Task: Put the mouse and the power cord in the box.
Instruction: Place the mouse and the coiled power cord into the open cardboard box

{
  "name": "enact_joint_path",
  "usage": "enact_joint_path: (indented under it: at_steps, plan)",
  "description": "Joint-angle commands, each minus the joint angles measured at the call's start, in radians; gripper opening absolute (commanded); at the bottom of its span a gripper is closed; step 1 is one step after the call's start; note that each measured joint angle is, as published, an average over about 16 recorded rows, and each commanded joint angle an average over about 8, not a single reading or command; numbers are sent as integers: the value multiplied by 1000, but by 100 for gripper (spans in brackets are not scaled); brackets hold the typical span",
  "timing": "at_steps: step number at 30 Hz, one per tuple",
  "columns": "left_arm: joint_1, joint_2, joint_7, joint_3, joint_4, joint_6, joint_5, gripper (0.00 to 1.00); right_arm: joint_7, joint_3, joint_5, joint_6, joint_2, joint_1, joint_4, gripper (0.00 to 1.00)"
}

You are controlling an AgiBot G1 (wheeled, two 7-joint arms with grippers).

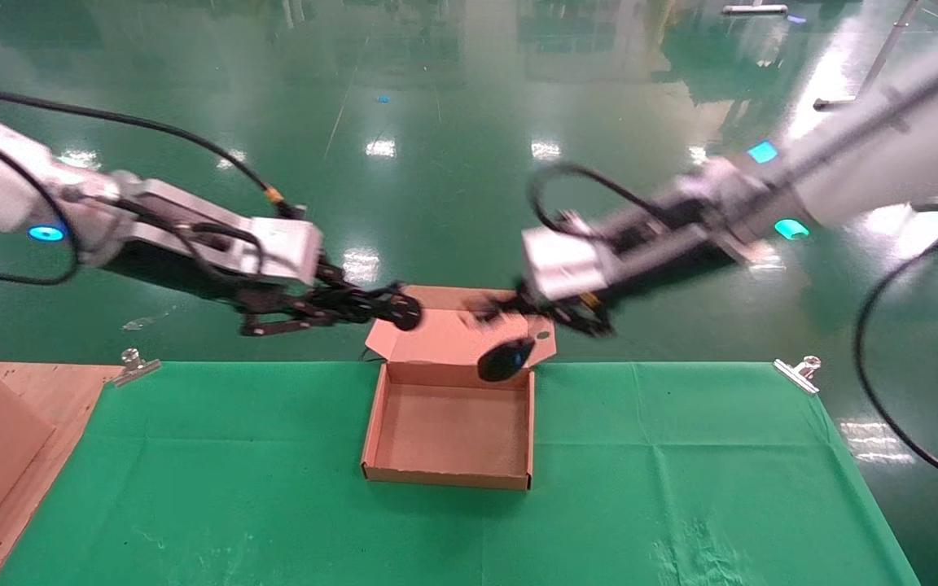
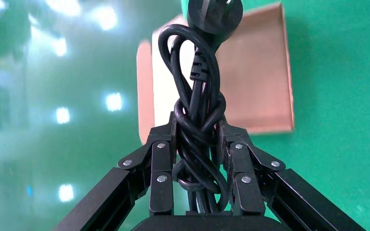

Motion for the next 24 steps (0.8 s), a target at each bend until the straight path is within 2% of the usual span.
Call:
enact_joint_path:
  at_steps: [1,5,9,13,16,20,24]
  plan:
    - [-14,25,9,-2,-6,0,-4,0,32,-4,-15,26,-39,21,1,0]
    - [-17,48,34,-5,30,-19,-9,0,27,-28,-30,56,-82,37,-38,0]
    - [-14,68,67,-10,58,-35,-16,0,14,-46,-12,67,-90,39,-62,0]
    - [22,94,113,-12,77,-118,-16,0,1,-61,7,73,-85,42,-87,0]
    - [81,121,145,-9,90,-254,-8,0,-12,-67,18,74,-78,48,-109,0]
    - [198,159,159,-22,89,-512,-21,0,-36,-69,28,73,-69,57,-138,0]
    - [348,182,157,-75,-3,-777,-114,0,-60,-69,35,73,-62,67,-161,0]
